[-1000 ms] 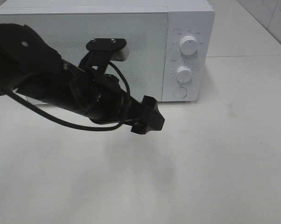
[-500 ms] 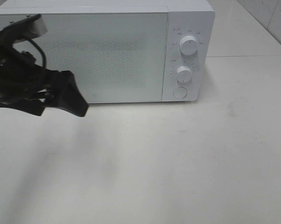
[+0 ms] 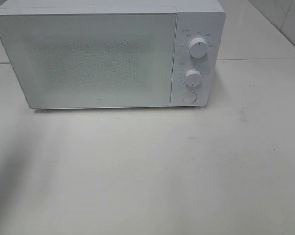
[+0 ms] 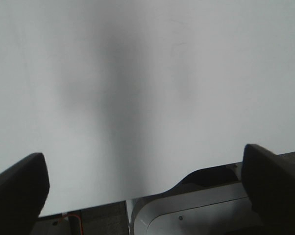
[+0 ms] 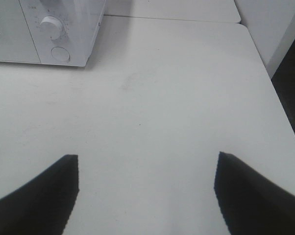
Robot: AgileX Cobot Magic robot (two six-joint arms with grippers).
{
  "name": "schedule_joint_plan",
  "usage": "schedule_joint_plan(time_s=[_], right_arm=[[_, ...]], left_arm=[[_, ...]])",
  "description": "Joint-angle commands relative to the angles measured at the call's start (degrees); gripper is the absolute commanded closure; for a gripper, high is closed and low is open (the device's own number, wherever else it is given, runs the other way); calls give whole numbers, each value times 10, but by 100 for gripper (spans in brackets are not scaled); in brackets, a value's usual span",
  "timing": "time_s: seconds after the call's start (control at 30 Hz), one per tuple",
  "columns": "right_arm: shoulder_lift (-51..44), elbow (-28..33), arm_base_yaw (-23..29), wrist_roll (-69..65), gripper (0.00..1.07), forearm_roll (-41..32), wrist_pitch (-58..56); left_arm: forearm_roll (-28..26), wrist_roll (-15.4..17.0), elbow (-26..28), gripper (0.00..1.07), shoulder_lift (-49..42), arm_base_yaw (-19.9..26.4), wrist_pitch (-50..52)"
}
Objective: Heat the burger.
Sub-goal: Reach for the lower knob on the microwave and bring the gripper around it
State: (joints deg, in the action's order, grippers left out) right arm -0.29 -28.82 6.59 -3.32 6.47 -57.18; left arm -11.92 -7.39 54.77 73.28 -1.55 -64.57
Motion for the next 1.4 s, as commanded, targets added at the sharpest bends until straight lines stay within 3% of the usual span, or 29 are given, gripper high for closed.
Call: schedule_joint_plan(time_s=[0.03, 0.2, 0.5, 1.03, 1.4], right_arm=[[-17, 1, -4, -3, 32, -1, 3], [-17, 1, -4, -3, 32, -1, 3], [-17, 1, -4, -3, 32, -1, 3], [-17, 1, -4, -3, 32, -1, 3], [-17, 1, -4, -3, 32, -1, 3]], left_arm=[[22, 25, -1, 6, -26, 23, -34], [77, 74, -1, 6, -116, 58, -85], [89, 74, -30, 6, -250, 58, -64], [87, 44, -239, 6, -549, 58, 33], [92, 42, -251, 6, -723, 58, 31]])
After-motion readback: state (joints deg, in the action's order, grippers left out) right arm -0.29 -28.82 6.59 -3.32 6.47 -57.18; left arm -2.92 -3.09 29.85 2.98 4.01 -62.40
